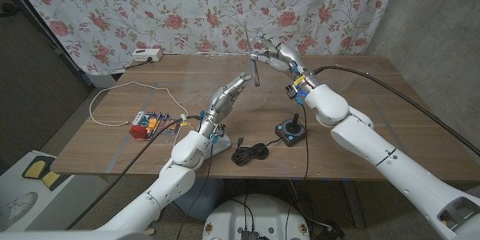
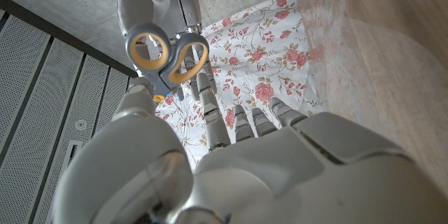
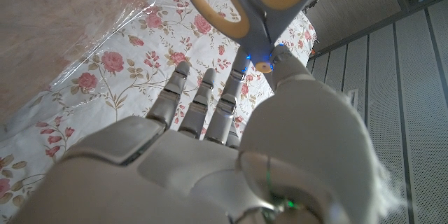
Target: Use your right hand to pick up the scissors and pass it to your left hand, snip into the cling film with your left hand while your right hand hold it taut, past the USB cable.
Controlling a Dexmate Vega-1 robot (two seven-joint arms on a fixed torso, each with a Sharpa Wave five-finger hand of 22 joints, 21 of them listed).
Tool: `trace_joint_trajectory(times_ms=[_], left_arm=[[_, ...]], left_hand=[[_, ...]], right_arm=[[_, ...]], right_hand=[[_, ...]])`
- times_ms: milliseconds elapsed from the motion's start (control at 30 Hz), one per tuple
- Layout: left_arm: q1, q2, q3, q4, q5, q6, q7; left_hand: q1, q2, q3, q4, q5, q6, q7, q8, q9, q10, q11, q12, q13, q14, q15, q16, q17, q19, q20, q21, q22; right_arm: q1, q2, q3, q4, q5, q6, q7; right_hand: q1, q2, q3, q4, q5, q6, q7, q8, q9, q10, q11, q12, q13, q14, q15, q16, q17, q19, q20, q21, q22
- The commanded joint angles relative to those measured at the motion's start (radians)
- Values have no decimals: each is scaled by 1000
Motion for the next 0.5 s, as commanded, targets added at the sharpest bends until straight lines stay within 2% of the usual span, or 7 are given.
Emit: trace_joint_trajectory(times_ms=[33,500], left_arm=[[-6,-7,6,8,-5,-6,-13],[-11,-12,10,15,-6,-2,-16]], left_hand=[[-9,-1,-6,1,3,9,4,4,3,0,-4,5,4,-5,-5,8,5,-1,-2,2,4],[-16,1,-11,5,6,10,1,2,3,0,-5,5,5,-7,-5,7,5,-4,0,1,5]], right_arm=[[-4,-4,-4,-8,-10,-8,-9],[1,-6,-10,-4,-16,-14,-14]], right_hand=[[0,10,-2,3,6,11,1,0,2,20,-21,6,3,5,-99,1,4,-2,2,0,1],[-1,11,-4,4,8,16,1,0,2,23,-21,8,2,5,-99,0,5,-2,3,0,1]])
